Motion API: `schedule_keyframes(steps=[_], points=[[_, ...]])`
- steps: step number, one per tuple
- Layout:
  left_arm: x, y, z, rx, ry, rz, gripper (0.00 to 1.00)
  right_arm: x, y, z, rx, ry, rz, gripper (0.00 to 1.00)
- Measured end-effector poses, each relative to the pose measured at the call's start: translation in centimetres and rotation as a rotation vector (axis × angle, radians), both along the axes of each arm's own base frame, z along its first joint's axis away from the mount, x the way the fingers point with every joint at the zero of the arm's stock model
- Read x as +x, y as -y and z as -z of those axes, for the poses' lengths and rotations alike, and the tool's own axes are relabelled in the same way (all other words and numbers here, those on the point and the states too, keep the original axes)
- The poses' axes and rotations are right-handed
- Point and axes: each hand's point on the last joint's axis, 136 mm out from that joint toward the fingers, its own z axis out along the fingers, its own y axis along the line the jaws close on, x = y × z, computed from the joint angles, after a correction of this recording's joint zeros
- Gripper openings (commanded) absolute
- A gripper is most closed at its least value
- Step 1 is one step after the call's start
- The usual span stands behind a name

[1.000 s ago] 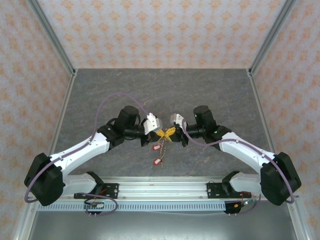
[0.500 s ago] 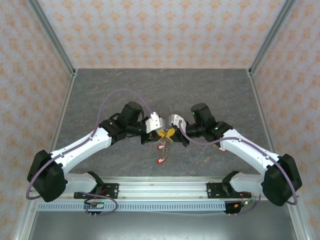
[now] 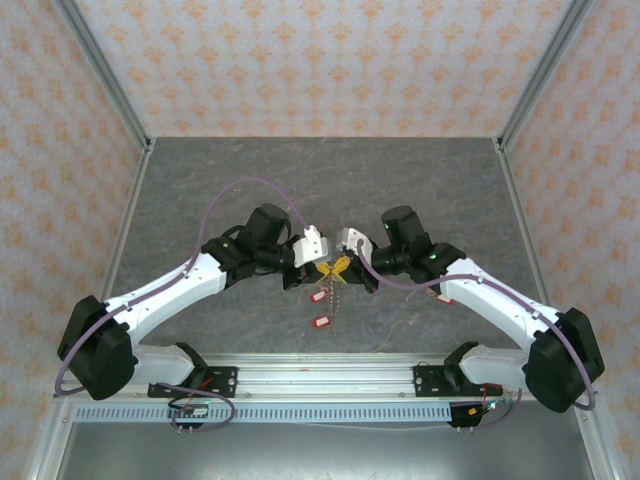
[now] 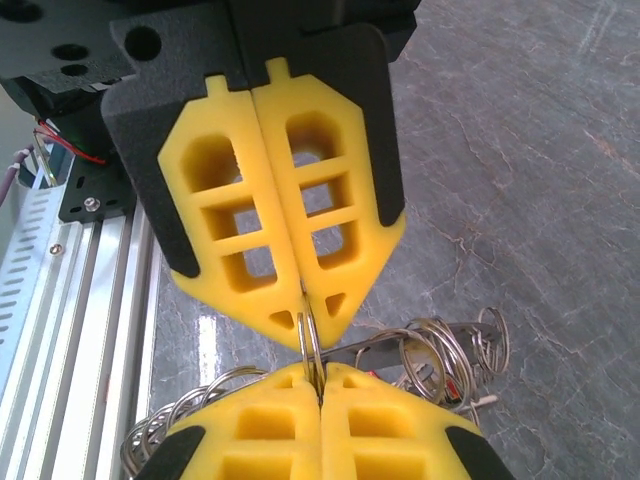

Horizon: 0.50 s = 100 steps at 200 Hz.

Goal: Put the keys on the keyring

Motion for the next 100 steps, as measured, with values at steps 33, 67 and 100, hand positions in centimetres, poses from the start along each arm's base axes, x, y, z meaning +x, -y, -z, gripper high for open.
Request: schedule_keyframes(steps=[33,67,100], points=[[0.31,0.31,-0.39,-0.032,0.009,-0.012,0.0,0.37,0.16,-0.36,0.021,0.009,0.028,0.09],[0.2,0.67,-0.14,-0.107,0.0,-0.033,0.0,0.49,0.43,-0.09,0.115,-0.028,0.044,0.1],[0.22,0.8,0.03,-0.149,-0.023,-0.047,0.0,0.47,0.43,0.01,0.181,-0.062,0.05,0.02]])
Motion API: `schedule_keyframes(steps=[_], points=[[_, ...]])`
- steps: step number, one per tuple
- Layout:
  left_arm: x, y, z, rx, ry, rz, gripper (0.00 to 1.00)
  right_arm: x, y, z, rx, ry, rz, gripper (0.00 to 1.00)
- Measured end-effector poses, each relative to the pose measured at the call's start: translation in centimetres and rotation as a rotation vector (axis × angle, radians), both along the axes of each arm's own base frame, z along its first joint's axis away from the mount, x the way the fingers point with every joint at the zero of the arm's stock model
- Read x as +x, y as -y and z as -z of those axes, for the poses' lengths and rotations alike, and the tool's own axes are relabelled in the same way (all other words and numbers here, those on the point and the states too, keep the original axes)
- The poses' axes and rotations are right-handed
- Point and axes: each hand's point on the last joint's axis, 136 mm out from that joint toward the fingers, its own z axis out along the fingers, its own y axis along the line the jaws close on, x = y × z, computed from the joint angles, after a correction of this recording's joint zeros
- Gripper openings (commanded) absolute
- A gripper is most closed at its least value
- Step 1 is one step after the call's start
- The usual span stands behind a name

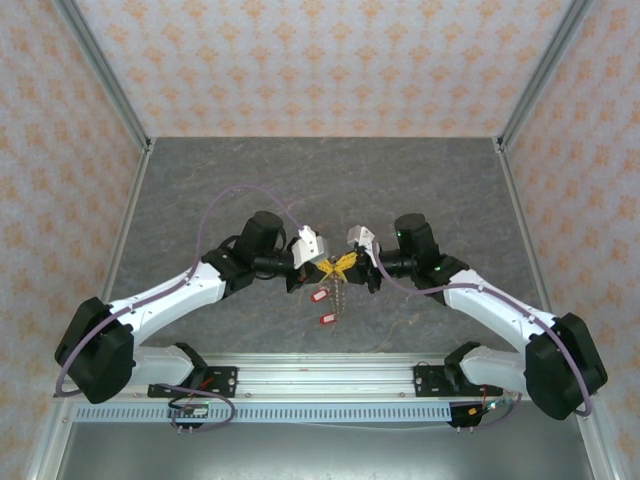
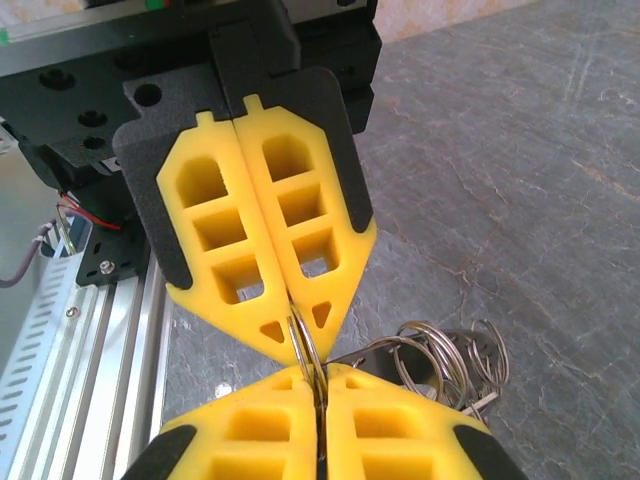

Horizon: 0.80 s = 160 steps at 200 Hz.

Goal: Put the keys on the keyring

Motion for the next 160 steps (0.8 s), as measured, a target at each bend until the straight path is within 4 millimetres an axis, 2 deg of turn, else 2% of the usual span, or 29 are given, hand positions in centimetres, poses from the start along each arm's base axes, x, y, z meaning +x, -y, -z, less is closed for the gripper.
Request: schedule_keyframes(steps=[22,36,89,138,160], points=[[0.2,0.0,-0.1,-0.02,-0.003,-0.013,0.0,0.3,0.1,-0.2,0.021,-0.005,0.013,0.0],[0.4,0.1,-0.3,-0.024,0.001,-0.02,0.11,0.4,0.2,-0.3,0.024,-0.006,0.016,0.0],[0.7,-0.5,-0.5,0.031,0.046,-0.033,0.21,0.3,0.3,-0.6,-0.028,0.009,-0.007,0.0],[0.8,-0.5,-2.3,0.083,0.097,-0.007,0.21,0.0,0.2,-1.2,-0.05,0.037,-0.032,0.0],[0.7,-0.7,-2.3,0.098,0.099,0.004,0.21,-0.2,0.1,-1.1,-0.06,0.037,-0.038,0.0]])
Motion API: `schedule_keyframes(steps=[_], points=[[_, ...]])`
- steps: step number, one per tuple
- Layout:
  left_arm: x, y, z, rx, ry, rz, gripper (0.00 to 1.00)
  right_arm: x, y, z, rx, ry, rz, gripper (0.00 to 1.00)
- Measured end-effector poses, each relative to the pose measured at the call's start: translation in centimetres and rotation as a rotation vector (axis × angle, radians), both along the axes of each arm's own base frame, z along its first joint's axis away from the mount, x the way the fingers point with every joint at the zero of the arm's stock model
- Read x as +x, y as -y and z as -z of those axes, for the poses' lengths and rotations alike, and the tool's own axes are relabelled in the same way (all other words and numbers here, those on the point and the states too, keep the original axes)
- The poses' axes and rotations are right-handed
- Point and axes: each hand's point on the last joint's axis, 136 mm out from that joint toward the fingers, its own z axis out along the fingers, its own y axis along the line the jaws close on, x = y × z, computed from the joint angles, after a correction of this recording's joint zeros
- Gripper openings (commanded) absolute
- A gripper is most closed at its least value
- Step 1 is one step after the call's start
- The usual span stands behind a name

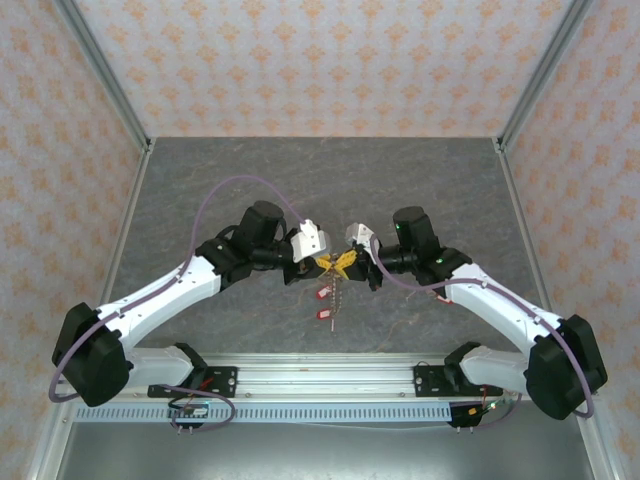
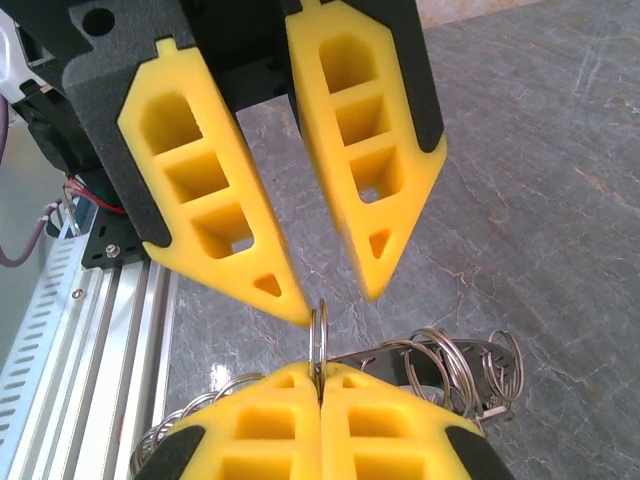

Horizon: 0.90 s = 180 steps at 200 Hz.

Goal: Put the keys on the keyring

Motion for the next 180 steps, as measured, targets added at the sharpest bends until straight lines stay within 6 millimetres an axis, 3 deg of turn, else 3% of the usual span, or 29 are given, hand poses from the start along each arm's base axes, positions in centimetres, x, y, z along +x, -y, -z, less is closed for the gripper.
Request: schedule_keyframes(steps=[47,137,180], points=[[-0.4,-0.2,1.1,0.053,-0.029,0.017,0.21,-0.2,-0.5,-0.8,0.004,0.022,-0.016,0.0],[-0.4,-0.1,0.7,0.054,-0.018,0.024,0.21,-0.1,-0.5,-0.3,-0.027,0.027,-0.003,0.0],[-0.4,-0.1,0.7,0.053,-0.02,0.022,0.15,-0.1,-0.4,-0.1,-0.032,0.024,-0.001,0.0]])
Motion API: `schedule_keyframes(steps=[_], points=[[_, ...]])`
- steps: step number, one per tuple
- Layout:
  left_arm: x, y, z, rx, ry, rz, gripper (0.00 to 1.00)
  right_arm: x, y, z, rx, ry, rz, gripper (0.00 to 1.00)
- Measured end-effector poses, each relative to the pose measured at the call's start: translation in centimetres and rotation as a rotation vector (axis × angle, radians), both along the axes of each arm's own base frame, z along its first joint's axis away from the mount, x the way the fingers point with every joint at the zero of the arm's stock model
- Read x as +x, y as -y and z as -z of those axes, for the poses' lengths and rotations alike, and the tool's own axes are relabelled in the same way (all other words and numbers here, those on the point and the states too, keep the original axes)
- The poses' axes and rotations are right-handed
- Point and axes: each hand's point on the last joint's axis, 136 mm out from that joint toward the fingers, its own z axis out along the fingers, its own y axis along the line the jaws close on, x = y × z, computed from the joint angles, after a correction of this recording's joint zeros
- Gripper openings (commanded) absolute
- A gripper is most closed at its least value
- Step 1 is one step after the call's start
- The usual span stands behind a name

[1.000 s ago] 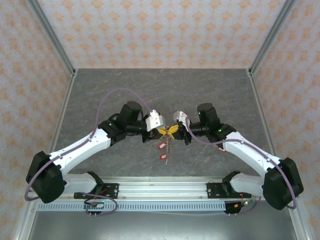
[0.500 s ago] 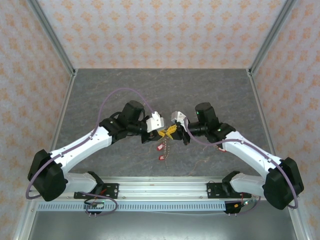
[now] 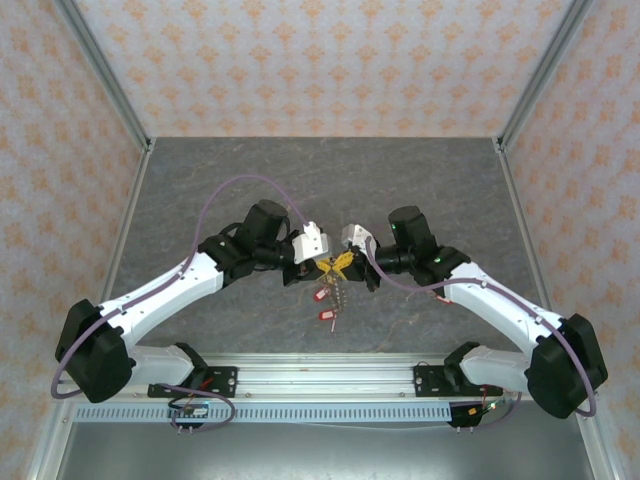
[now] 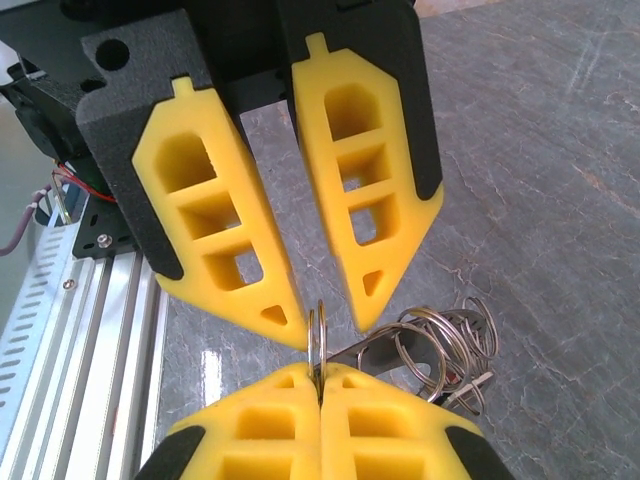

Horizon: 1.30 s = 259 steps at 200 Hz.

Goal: Put the keys on the keyring

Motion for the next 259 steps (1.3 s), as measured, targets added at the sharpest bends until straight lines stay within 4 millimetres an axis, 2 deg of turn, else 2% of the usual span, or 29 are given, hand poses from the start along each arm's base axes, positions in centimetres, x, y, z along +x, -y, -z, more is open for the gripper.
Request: schedule_keyframes(steps=[15,35,96,131,177,212,223,252,259], points=[[0.0,0.0,0.0,0.0,0.0,0.0,0.12,0.1,-0.1,0.0,0.002,0.001,0.001,0.0],[0.0,0.0,0.0,0.001,-0.002,0.0,0.0,0.2,-0.1,0.0,0.004,0.0,0.005,0.0],[0.0,0.3,0.1,-0.039,0.0,-0.005,0.0,0.6,0.2,0.2,0.027,-0.012,0.023,0.1],[0.0,0.5,0.3,-0.127,-0.029,-0.02,0.0,0.6,0.5,0.4,0.087,-0.038,0.008,0.11],[0.2,1.0,-0.7,-0.216,-0.056,-0.028,0.0,1.1,0.7,-0.6,0.152,-0.021,0.004,0.13],[0.1,1.1,-0.6,-0.241,-0.077,-0.029,0.0,1.0,0.8,-0.1,0.164,-0.025,0.005,0.14],[0.1,1.1,-0.6,-0.248,-0.08,-0.031,0.0,1.0,0.9,0.0,0.165,-0.025,0.003,0.13],[0.4,0.9,-0.9,-0.273,-0.081,-0.054,0.0,1.1,0.9,-0.3,0.174,-0.023,0.009,0.0],[0.5,0.9,-0.9,-0.28,-0.079,-0.057,0.0,1.2,0.9,-0.3,0.176,-0.023,0.011,0.0]])
